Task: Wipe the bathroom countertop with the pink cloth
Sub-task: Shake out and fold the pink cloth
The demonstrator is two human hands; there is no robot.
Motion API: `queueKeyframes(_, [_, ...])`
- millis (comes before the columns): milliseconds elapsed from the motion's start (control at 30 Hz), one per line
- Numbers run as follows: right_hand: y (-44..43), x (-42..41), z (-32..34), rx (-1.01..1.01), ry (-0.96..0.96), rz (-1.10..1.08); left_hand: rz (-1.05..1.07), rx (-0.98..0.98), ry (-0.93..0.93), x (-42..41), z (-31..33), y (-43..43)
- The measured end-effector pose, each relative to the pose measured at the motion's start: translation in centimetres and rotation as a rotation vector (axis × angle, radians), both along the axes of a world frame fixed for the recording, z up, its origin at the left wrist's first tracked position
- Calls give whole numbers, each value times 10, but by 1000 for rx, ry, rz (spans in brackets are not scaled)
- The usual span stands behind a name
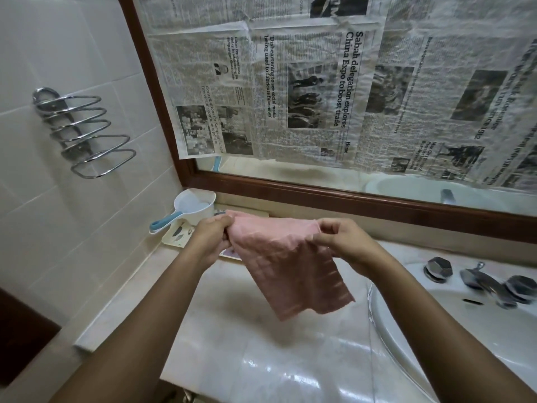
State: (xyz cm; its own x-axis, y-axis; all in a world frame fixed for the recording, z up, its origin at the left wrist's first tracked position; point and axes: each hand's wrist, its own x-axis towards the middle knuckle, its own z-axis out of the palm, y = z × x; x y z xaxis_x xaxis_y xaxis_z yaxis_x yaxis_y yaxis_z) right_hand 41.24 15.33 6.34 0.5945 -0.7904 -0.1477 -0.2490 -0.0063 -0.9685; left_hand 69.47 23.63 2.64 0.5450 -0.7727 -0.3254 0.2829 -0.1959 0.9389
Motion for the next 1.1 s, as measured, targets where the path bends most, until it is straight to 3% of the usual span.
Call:
queueKeyframes(100, [-3,5,22,-171,46,24,-78,21,121,-20,-18,4])
queueKeyframes(233, [-12,8,37,-478,311,66,-166,89,219,-48,-43,8])
queueKeyframes(333, [-12,7,45,-536,376,48,-207,130,253,-69,-53,12])
queueKeyframes(567, [-19,7,42,-329,114,-79,-81,50,523,-102,-63,13])
queueKeyframes(700, [-20,9,37,-105,-86,-184,-213,-44,592,-111,-59,13])
queueKeyframes(833, [-26,-4,17,-115,3,-257,-192,-59,329,-105,-43,12])
queueKeyframes(1000, [-26,-23,-4,-267,314,-273,-105,-28,21,-66,-28,24])
queueKeyframes(1100, [-20,-22,-12,-253,324,-274,-89,-22,-116,-50,-21,29])
